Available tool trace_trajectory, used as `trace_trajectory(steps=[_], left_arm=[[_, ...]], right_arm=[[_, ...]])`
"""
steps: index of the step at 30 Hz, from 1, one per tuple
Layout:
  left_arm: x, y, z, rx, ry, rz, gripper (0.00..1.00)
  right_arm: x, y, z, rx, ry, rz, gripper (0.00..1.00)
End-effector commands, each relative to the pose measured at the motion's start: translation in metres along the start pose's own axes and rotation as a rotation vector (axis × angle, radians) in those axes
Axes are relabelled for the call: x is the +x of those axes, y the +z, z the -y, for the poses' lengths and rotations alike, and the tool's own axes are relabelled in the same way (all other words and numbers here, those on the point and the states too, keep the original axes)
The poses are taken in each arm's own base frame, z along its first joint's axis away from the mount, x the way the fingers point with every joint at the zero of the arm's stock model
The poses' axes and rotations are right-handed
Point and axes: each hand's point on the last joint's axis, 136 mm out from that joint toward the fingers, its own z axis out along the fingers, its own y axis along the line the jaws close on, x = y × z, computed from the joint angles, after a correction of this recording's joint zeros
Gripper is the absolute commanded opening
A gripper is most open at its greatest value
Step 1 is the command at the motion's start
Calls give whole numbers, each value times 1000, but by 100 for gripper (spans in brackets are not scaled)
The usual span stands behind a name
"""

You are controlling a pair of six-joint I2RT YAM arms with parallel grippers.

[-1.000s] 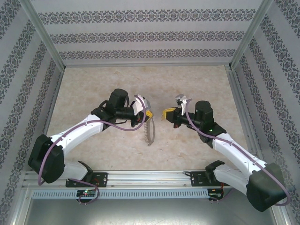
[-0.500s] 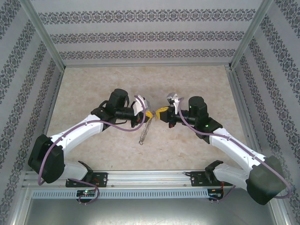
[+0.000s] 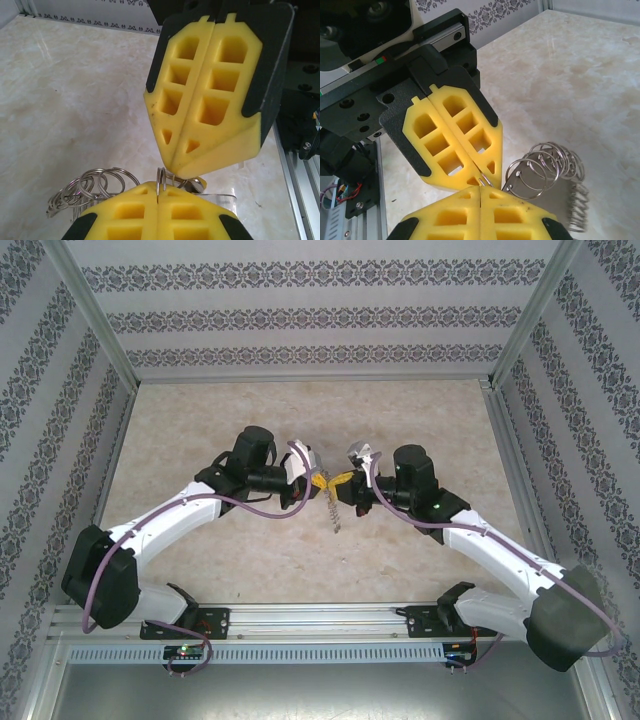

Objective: Put the keys on the keyring

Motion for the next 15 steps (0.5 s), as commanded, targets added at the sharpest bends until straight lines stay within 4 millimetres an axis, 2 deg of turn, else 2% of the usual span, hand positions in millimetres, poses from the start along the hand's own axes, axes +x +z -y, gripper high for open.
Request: trace_trajectory(steps=[1,15], left_arm=[[-17,-3,0,26,44,38,0],[-9,1,-1,38,22,10,0]], right_arm=[[-16,1,-7,-5,-62,27,0],[-23,-10,-8,38,-90,65,0]])
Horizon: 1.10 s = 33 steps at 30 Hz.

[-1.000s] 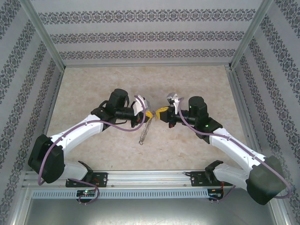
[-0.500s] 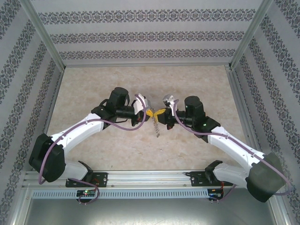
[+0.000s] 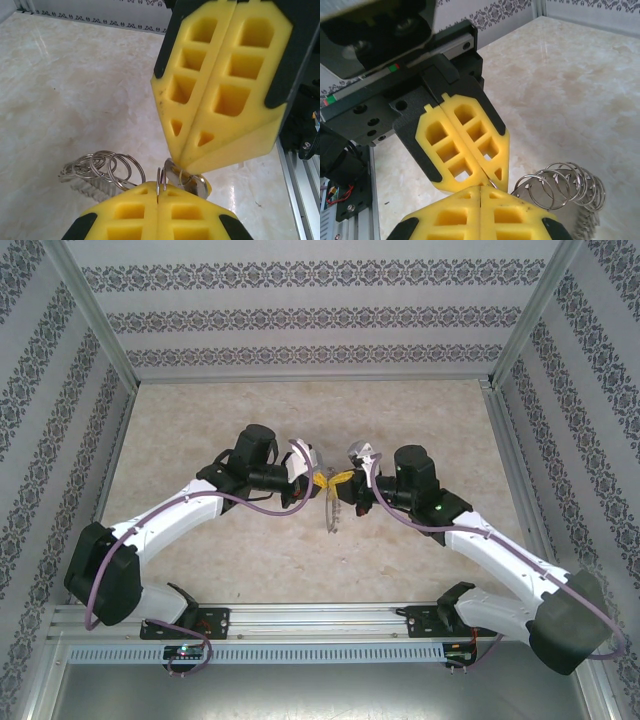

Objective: Put the keys on the keyring

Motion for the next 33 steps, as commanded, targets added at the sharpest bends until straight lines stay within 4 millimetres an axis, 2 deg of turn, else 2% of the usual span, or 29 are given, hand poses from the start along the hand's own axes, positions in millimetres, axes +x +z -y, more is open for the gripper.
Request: trace_trajectory(steps=[1,20,33], left_arm=[[-11,-1,2,31,32,20,0],[-18,-4,7,48,65,34,0],[-18,-5,4,29,86,24,0]], right_arm=[[-17,-6,-6,6,-58,52,0],[-14,9,1,27,-71,-2,0],[5,11,5,74,-84,-77,0]])
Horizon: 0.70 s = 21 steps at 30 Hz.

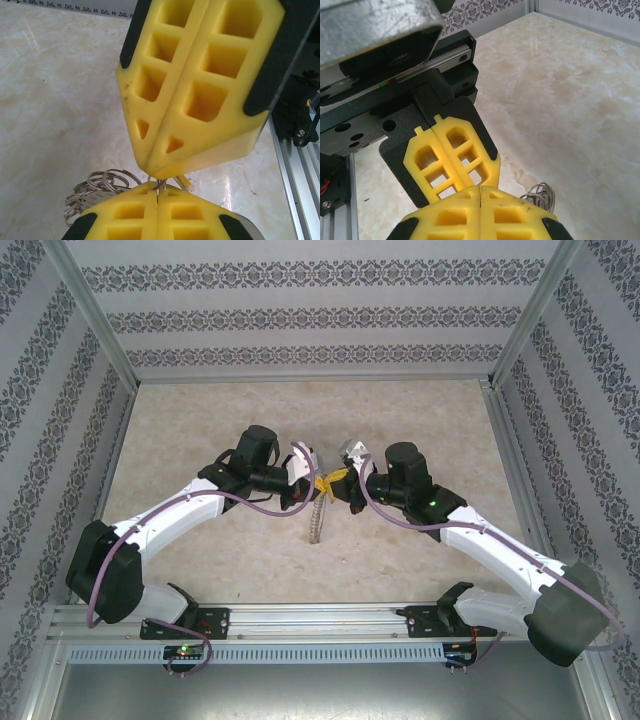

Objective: Put the keys on the keyring

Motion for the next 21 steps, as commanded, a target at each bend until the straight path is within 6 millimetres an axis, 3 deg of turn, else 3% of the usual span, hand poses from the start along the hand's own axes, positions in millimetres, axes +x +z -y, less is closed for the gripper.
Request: trace_trajectory(steps=[1,21], left_arm=[[-27,-8,-1,-2,78,56,0],[-28,-10,3,2,114,60,0]], right_arm=[[4,-1,2,26,-16,-31,0],[6,7,-12,-55,-29,-83,0]])
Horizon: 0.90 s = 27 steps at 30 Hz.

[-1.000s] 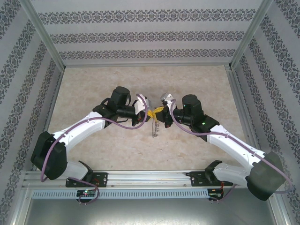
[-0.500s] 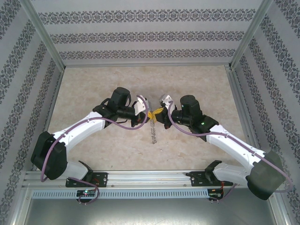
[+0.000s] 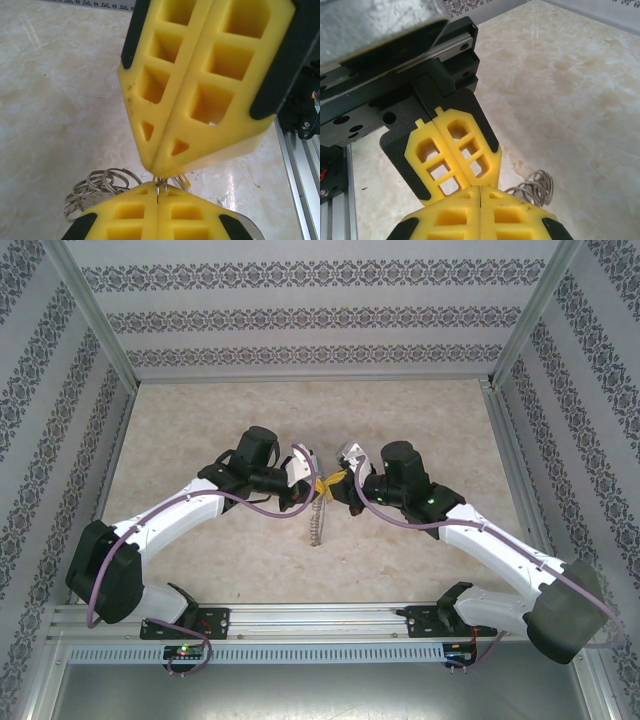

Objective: Put the keys on the keyring

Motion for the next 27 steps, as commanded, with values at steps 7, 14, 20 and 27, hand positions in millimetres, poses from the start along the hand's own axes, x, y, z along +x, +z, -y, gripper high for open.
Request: trace_trajectory(steps=[7,14,20,27], left_arm=[[-36,-12,2,-8,114,92,0],[-37,-14,-2,-35,128,100,0],[-39,-14,-3,-43,129,101,0],[-41,-17,-5,-61,132,104,0]], right_arm=[[12,10,-13,-75,8,-80,0],[27,8,-13,-70,32,-121,0],[33,9,-15,-75,43,-136,0],[44,11,-2,2,61,-159,0]])
